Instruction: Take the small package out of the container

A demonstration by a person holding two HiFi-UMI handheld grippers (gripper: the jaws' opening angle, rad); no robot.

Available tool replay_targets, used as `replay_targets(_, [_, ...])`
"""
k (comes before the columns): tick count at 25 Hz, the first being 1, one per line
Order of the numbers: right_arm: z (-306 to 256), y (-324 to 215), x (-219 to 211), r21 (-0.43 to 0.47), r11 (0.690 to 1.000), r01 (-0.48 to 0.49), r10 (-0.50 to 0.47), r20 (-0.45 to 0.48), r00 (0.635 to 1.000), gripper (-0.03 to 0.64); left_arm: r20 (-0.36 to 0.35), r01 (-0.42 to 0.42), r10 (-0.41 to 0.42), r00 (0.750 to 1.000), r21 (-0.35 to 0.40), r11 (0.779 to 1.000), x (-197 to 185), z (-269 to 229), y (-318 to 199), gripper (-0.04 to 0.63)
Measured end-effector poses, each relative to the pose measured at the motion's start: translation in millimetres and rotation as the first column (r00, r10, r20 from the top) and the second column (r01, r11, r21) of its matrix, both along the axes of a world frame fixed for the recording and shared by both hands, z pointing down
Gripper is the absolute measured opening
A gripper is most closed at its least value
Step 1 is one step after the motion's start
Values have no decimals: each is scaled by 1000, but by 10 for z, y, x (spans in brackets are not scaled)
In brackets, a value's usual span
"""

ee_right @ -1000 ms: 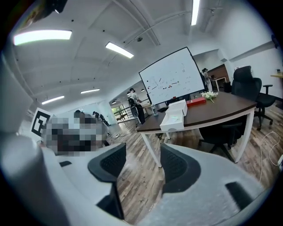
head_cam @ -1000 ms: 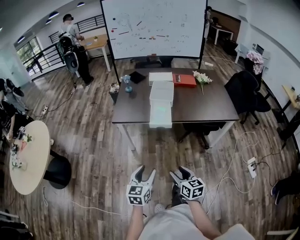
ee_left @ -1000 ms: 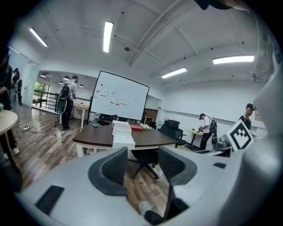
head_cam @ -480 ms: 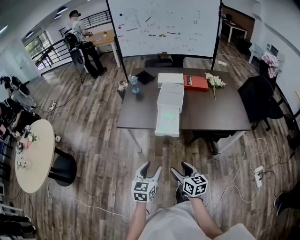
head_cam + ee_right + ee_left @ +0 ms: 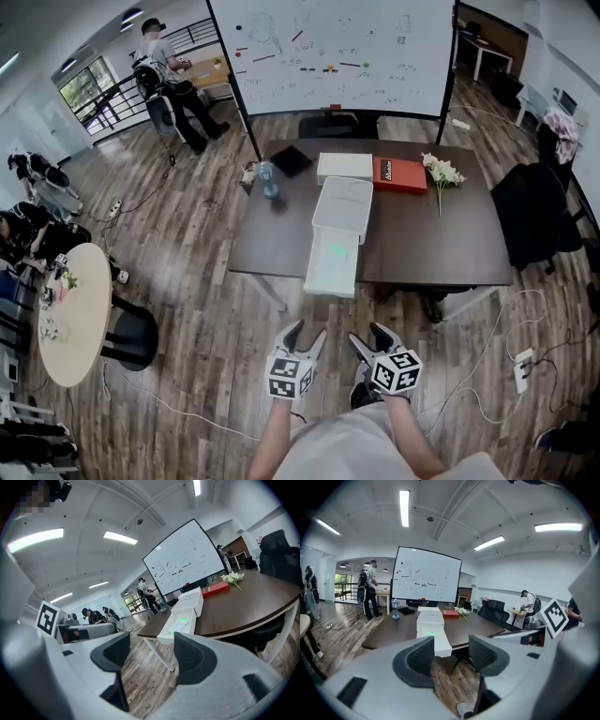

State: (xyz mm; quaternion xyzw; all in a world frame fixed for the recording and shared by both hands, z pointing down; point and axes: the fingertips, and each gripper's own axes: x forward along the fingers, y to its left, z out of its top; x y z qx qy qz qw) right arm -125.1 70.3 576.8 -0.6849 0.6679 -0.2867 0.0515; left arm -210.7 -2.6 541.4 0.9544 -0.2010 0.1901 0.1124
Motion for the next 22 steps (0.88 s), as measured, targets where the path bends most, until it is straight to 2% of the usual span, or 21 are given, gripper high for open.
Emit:
replay_targets(5, [55,-122,522,-11,1000,-13,13,19,1000,291,31,10,-10,999,-6,1000,440,38,-243,221])
replay_targets(12, [269,-337,1068,-48,999,16,-13,62,998,287,70,49,-47,996,-18,999,906,108,-486,221])
replay_targets(22, [472,-494,1395,-79,994,77,-68,110,992,284,115,114,-109,987,-39,993,1212,312,-679,221])
